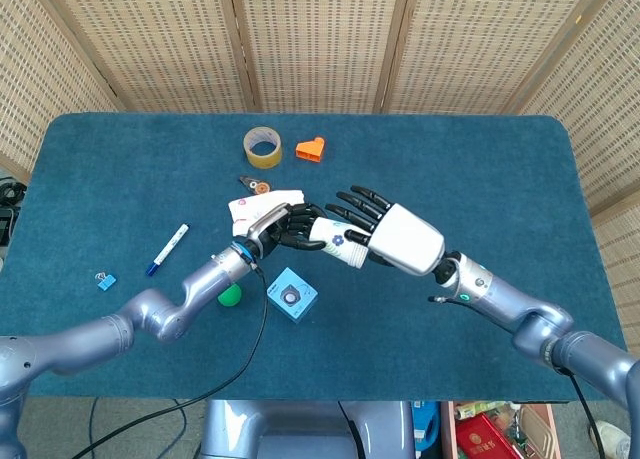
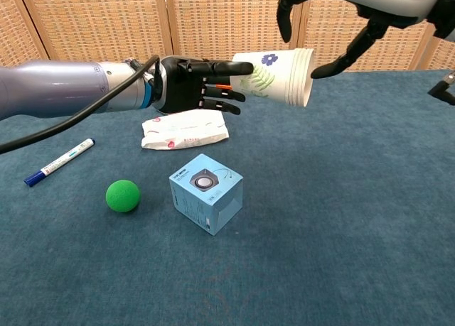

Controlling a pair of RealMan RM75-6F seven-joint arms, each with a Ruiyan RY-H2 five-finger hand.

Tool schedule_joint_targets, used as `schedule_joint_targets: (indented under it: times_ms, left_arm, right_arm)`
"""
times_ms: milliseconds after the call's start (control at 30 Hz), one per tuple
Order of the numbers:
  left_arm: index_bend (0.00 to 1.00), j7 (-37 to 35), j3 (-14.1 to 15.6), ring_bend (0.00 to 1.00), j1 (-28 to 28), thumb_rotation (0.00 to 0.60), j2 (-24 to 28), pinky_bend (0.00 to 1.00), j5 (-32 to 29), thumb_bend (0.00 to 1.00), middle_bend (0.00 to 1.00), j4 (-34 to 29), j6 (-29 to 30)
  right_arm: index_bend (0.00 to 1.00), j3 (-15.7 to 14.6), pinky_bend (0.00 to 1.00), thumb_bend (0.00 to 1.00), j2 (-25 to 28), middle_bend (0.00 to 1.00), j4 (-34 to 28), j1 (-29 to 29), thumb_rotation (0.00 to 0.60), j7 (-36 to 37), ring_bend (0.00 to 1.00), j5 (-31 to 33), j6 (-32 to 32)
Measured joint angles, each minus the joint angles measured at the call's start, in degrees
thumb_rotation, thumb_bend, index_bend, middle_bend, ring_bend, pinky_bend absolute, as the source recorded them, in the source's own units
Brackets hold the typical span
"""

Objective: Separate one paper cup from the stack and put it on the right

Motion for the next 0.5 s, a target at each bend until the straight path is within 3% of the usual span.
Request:
schedule_joint_targets:
  times_ms: [500]
  left_arm:
    - [0.52, 0.3, -0.6, 0.48, -0.1, 0.600, -1.0, 0.46, 0.3, 0.13, 0.50, 1.1, -1.2]
  right_arm:
    - [0.60, -0.4, 0.24, 0.39, -1.8, 0.25, -1.5, 3.0, 0.600, -2.3, 0.14, 3.1, -1.5]
